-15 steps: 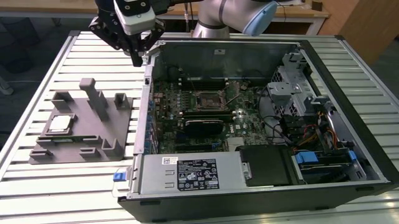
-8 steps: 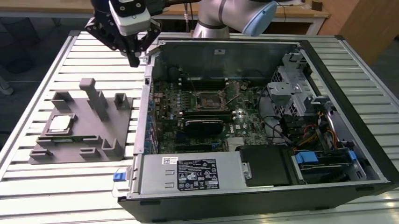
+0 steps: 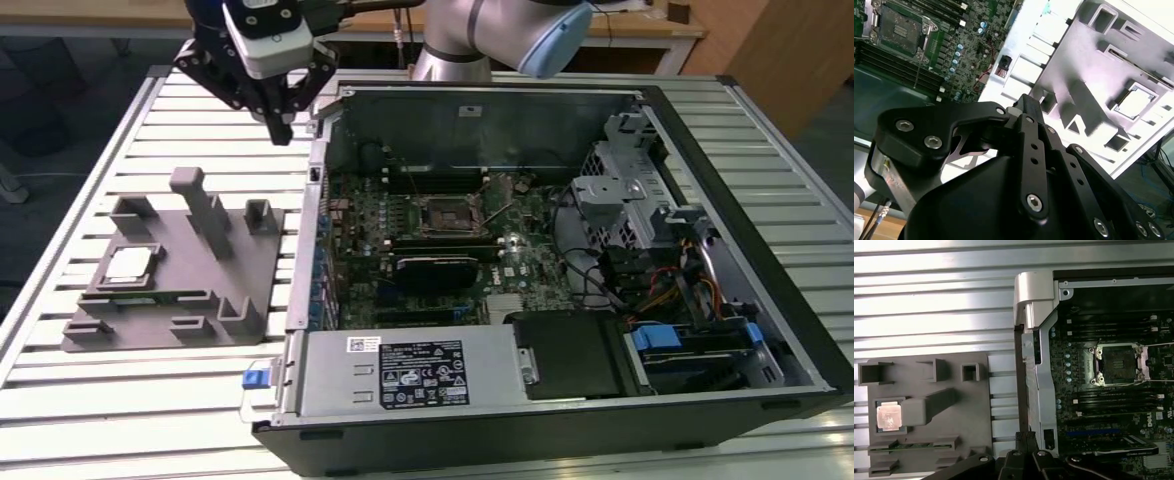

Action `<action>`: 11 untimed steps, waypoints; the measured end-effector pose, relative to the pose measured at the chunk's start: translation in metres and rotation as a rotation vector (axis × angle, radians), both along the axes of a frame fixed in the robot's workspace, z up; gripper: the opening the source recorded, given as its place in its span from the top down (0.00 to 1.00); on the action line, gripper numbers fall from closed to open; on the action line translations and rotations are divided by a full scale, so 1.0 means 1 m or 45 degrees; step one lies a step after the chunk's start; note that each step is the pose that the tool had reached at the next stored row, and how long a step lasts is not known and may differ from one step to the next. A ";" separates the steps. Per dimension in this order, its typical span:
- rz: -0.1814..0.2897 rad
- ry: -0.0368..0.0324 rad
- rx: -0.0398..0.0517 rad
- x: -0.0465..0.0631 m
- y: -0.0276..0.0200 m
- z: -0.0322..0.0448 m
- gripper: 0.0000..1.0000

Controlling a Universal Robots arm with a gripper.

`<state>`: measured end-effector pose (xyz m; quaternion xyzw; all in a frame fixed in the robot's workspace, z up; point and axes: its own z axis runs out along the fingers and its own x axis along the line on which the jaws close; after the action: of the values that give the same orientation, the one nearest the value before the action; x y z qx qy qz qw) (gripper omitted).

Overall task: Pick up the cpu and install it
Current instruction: 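Reach for the cpu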

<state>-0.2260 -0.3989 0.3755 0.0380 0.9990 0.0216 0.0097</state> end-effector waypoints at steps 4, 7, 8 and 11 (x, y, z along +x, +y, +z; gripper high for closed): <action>0.000 0.0007 0.000 -0.004 0.0000 -0.0007 0.89; 0.000 0.0009 0.000 -0.007 0.0000 -0.0012 0.89; 0.000 0.0011 0.000 -0.008 0.0000 -0.0014 0.89; 0.000 0.0014 0.000 -0.011 0.0000 -0.0020 0.89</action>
<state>-0.2365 -0.3989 0.3736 0.0379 0.9990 0.0216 0.0092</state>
